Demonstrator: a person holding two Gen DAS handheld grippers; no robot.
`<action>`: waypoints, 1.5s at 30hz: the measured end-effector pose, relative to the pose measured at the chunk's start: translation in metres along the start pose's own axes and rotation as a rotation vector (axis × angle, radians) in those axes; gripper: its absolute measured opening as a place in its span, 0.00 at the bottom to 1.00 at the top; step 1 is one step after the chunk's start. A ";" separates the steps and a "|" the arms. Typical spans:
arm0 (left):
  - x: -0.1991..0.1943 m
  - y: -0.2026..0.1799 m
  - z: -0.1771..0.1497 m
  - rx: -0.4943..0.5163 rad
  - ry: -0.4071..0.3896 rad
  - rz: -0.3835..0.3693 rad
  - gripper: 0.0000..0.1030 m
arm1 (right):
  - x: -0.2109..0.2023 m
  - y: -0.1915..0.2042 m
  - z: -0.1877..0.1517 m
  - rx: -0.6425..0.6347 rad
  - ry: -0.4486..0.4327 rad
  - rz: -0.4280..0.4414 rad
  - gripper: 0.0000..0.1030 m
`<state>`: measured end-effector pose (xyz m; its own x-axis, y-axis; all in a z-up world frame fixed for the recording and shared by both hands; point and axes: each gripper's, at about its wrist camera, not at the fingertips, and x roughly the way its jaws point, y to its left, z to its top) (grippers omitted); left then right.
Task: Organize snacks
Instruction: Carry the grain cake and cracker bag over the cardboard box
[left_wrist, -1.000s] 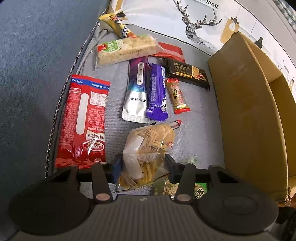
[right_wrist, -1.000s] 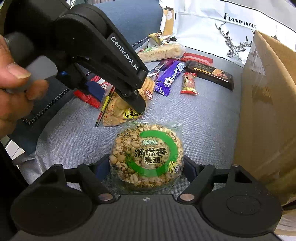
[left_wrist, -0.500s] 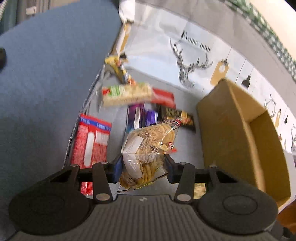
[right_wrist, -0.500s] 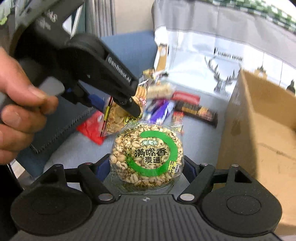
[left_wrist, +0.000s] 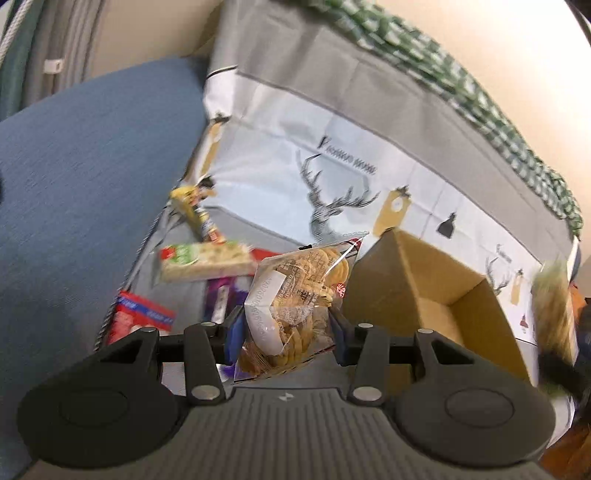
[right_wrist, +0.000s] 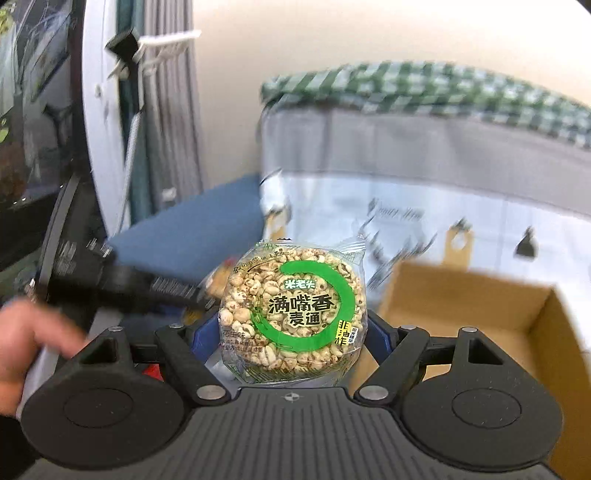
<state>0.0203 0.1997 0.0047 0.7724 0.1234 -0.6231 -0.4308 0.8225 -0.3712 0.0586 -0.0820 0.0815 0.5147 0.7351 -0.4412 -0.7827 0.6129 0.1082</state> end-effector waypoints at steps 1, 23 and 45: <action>0.000 -0.004 0.000 0.002 -0.009 -0.010 0.49 | -0.004 -0.009 0.005 -0.008 -0.023 -0.021 0.78; 0.023 -0.079 -0.007 0.051 -0.075 -0.178 0.49 | -0.019 -0.122 -0.050 0.118 -0.026 -0.305 0.78; 0.023 -0.134 -0.036 0.191 -0.076 -0.326 0.49 | -0.016 -0.140 -0.052 0.228 -0.018 -0.380 0.78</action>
<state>0.0794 0.0722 0.0151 0.8901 -0.1263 -0.4379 -0.0682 0.9131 -0.4020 0.1412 -0.1948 0.0268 0.7586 0.4490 -0.4722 -0.4407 0.8873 0.1357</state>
